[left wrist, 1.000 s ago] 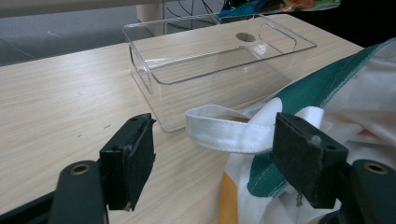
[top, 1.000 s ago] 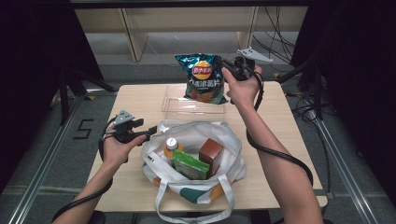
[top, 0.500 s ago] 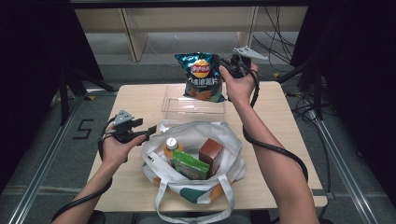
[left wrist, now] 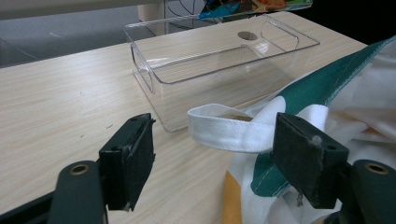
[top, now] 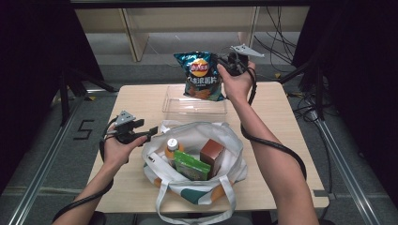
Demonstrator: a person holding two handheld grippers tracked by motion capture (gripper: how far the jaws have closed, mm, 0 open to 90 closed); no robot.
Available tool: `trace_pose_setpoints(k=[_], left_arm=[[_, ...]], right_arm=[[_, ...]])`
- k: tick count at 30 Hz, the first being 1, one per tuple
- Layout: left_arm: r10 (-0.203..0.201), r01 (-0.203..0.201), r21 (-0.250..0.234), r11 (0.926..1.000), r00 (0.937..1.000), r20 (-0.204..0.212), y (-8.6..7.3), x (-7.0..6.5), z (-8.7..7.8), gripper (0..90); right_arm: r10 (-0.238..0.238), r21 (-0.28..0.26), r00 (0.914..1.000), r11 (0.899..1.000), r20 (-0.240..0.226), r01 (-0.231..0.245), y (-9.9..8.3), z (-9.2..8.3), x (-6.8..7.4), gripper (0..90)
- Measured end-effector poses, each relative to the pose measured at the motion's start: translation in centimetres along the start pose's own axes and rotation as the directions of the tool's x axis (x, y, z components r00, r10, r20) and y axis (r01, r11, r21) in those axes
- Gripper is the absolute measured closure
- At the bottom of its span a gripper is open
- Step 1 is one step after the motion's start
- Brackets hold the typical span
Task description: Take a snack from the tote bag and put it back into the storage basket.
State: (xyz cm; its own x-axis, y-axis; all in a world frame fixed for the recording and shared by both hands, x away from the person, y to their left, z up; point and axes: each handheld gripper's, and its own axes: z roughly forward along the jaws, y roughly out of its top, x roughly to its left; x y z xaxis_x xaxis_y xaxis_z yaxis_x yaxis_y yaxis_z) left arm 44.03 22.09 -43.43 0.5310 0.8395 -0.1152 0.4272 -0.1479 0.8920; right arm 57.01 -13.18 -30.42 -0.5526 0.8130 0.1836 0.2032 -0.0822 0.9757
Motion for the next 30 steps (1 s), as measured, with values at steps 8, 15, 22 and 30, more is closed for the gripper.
trace_pose_setpoints(k=[8,15,22,30], left_arm=[[-0.001,0.001,-0.001,1.0000,1.0000,0.000,0.0,-0.1,0.1,28.6],[-0.010,0.010,-0.004,0.9999,0.9999,-0.002,0.0,0.0,0.1,28.5],[-0.003,0.003,-0.005,1.0000,1.0000,-0.001,0.0,0.0,0.0,28.3],[0.004,-0.004,-0.001,1.0000,1.0000,-0.002,-0.1,0.0,0.0,28.3]], right_arm=[[0.003,0.005,1.0000,1.000,-0.005,-0.003,-0.3,0.9,-0.2,90.0],[0.017,0.007,0.9998,1.000,0.006,-0.017,-0.7,1.6,-0.5,90.0],[0.038,0.019,0.9991,0.999,0.017,-0.039,-1.2,2.2,-1.0,90.0],[0.053,0.029,0.9981,0.998,0.032,-0.054,-2.4,2.7,-1.5,90.0]])
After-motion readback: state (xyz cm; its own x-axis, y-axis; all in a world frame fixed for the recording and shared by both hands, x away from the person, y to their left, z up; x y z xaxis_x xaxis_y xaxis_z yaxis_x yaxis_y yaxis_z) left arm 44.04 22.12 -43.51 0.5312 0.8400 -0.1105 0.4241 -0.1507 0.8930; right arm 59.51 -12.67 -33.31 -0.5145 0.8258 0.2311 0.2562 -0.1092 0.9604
